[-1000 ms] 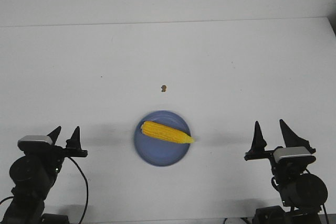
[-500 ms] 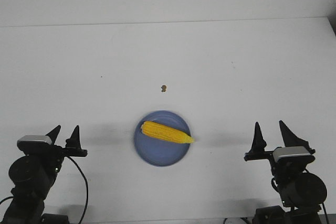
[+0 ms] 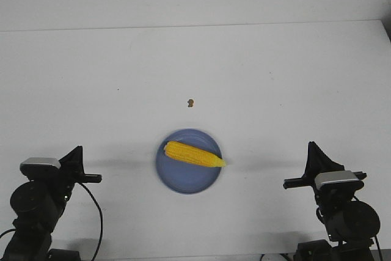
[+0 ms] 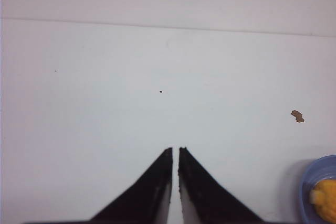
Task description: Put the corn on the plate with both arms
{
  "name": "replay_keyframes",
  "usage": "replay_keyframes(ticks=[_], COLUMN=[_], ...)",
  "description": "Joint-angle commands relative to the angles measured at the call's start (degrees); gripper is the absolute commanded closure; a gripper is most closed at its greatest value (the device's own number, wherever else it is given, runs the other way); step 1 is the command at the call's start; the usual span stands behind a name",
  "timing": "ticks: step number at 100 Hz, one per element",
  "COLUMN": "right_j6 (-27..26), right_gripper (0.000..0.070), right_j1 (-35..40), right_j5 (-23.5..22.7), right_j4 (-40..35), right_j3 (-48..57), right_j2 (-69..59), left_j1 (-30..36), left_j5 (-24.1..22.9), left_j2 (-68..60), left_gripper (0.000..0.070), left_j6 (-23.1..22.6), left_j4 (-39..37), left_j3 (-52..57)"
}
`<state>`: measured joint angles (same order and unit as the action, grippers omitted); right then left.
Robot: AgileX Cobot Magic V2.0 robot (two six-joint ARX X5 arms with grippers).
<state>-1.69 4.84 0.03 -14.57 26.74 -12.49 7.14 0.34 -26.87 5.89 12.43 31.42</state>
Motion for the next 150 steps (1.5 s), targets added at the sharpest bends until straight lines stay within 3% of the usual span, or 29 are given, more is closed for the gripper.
replay_keyframes(ticks=[1,118,150], right_j6=[0.48,0.44,0.44], right_gripper=[0.0683,0.0683,0.0683], right_j1=[0.04,0.04,0.04], right_j5=[0.00,0.00,0.00], right_j4=[0.37,1.46,1.49], right_j3=[0.55,0.57,0.57], right_j2=[0.07,0.07,0.07], left_j1=[0.00,0.00,-2.12], left_j5=[0.04,-0.02,-2.08], left_j2=[0.00,0.26,7.41], left_gripper=[0.0693,0.0687,0.0687], left_j6=[-0.48,-0.57,-2.89], left_j4=[-0.55,-0.55,-9.64], left_j3=[0.44,0.44,-5.66])
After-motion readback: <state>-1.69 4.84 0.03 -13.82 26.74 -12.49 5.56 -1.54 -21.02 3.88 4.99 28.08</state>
